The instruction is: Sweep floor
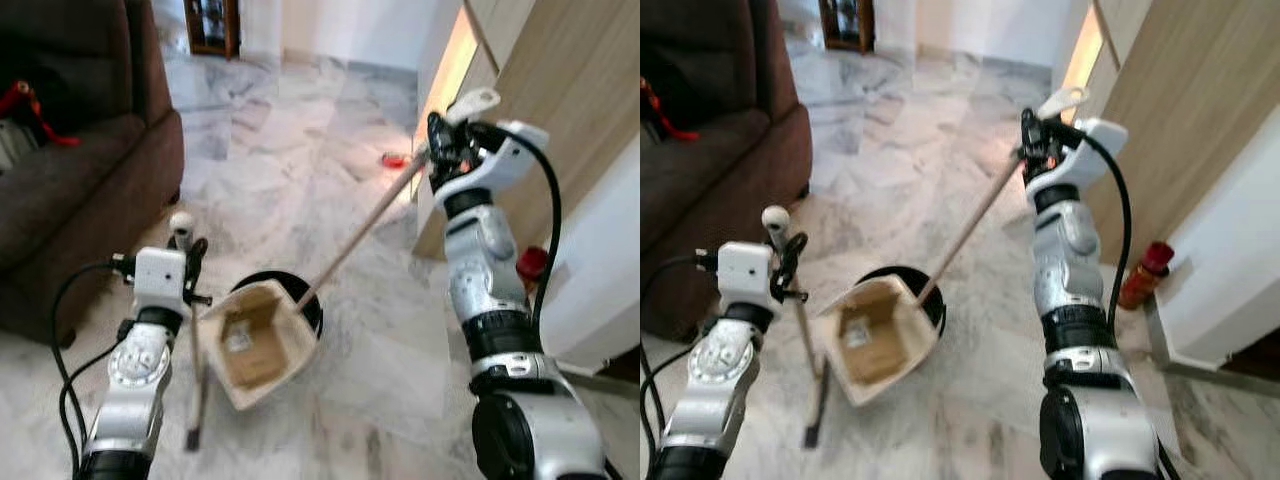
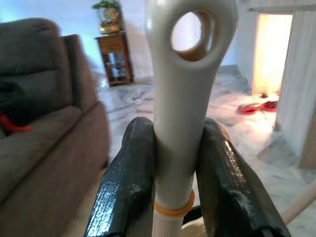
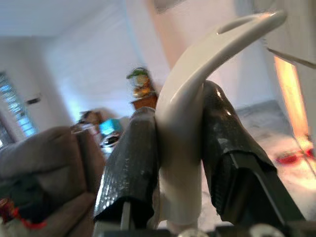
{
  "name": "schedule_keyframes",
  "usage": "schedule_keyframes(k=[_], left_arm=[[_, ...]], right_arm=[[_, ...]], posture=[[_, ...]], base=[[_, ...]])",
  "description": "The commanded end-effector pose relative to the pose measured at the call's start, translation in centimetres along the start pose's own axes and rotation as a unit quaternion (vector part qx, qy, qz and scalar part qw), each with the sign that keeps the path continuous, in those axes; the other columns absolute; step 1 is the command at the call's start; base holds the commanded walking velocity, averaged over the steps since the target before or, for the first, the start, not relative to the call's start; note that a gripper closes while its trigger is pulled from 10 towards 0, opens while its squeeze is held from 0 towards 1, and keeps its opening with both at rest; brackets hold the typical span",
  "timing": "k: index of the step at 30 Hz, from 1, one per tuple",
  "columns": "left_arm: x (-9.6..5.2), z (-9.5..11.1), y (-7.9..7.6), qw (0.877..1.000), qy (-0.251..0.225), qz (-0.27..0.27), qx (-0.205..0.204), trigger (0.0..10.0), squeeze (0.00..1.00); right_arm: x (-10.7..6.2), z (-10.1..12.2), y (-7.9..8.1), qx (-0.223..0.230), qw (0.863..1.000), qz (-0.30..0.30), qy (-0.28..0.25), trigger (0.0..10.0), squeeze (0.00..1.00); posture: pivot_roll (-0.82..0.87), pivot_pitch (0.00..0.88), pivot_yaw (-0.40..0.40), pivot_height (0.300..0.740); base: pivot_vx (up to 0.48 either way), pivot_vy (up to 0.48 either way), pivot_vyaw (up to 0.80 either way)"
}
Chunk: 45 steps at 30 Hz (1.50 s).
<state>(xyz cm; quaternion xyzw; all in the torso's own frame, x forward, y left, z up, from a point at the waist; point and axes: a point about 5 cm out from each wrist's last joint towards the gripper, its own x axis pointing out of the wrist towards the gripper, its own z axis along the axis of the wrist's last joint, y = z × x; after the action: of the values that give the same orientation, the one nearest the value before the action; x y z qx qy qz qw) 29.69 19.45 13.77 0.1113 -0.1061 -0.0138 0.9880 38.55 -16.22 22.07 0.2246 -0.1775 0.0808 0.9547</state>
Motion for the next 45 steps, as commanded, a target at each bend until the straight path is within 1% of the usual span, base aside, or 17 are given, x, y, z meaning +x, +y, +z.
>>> schedule_keyframes(k=[1, 12, 42, 43, 44, 45], left_arm=[[0.5, 1.3, -0.5, 0.999, -0.033, -0.008, 0.000, 10.0, 0.00], [0.5, 1.3, -0.4, 0.999, -0.035, -0.009, -0.001, 10.0, 0.00], [0.5, 1.3, -0.4, 0.999, -0.036, -0.009, -0.001, 10.0, 0.00], [-2.2, 1.2, 1.3, 0.999, -0.023, 0.029, 0.013, 10.0, 0.00], [-4.3, 1.4, 2.5, 0.998, -0.015, 0.053, 0.030, 10.0, 0.00], [-5.7, 1.7, 3.3, 0.997, -0.009, 0.071, 0.043, 10.0, 0.00]], right_arm=[[0.8, 2.2, 0.7, -0.004, 0.999, 0.014, -0.042, 10.0, 0.00], [0.9, 2.2, 0.9, 0.001, 0.999, 0.022, -0.041, 10.0, 0.00], [0.9, 2.2, 1.0, 0.002, 0.999, 0.023, -0.041, 10.0, 0.00], [1.1, 2.3, 1.1, 0.005, 0.999, 0.026, -0.044, 10.0, 0.00], [1.2, 2.4, 1.2, 0.007, 0.999, 0.028, -0.047, 10.0, 0.00], [1.3, 2.5, 1.3, 0.008, 0.998, 0.029, -0.049, 10.0, 0.00]], posture=[[0.09, 0.000, -0.085, 0.740], [0.09, 0.000, -0.086, 0.740], [0.09, 0.000, -0.086, 0.740], [0.11, 0.000, -0.091, 0.740], [0.11, 0.000, -0.090, 0.740], [0.11, 0.000, -0.090, 0.740]], base=[[0.337, 0.000, 0.00], [0.339, 0.000, 0.00], [0.337, 0.000, 0.00], [0.000, 0.000, 0.00], [0.000, 0.000, 0.00], [0.000, 0.000, 0.00]])
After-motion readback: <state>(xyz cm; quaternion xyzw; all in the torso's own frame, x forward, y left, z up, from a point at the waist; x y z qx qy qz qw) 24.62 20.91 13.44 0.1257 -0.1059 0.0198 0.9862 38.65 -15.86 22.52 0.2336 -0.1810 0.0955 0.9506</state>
